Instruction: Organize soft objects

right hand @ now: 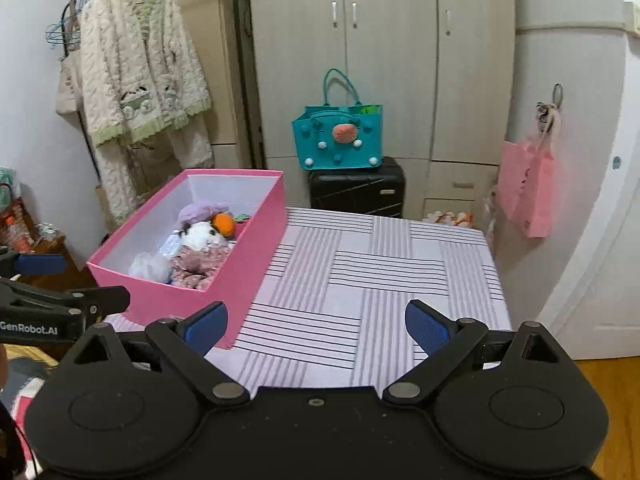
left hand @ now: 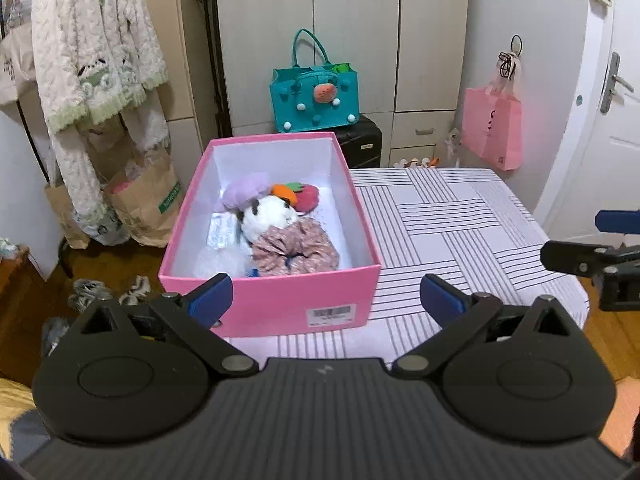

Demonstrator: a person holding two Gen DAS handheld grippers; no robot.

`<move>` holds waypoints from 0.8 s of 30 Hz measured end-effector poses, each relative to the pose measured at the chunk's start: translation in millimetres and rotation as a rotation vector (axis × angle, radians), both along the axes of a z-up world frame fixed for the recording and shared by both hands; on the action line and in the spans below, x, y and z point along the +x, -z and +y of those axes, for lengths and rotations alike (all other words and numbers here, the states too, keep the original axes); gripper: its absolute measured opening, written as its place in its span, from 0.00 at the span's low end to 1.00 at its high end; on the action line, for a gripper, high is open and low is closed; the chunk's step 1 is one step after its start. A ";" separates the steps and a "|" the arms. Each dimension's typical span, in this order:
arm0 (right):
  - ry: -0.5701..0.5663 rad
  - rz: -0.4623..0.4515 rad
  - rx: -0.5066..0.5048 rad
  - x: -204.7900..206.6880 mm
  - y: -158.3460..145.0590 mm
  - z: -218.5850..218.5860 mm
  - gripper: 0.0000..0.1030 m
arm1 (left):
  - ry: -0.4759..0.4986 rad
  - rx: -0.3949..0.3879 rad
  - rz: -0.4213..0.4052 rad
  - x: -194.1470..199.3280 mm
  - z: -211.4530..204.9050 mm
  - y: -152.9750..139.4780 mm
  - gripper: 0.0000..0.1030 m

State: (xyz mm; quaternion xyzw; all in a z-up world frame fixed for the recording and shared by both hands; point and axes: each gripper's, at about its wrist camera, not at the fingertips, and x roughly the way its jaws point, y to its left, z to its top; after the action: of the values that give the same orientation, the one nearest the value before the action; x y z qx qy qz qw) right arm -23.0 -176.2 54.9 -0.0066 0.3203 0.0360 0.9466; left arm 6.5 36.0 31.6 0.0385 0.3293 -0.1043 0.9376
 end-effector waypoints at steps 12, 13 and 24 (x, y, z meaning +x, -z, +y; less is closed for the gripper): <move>0.064 -0.042 -0.074 -13.6 2.6 2.2 0.95 | -0.017 0.006 -0.026 -5.1 -12.9 9.6 0.98; 0.066 -0.045 -0.069 -15.3 3.1 1.4 0.95 | -0.018 0.004 -0.027 -4.9 -11.8 9.7 0.98; 0.074 -0.078 -0.062 -23.9 8.1 0.1 0.95 | -0.048 -0.004 -0.056 -11.1 -11.8 12.2 0.98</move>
State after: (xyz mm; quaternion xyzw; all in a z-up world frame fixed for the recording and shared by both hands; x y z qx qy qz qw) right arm -46.8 -176.1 46.8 -0.0253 0.2843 -0.0093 0.9584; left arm -4.7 24.2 19.4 0.0317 0.3036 -0.0812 0.9488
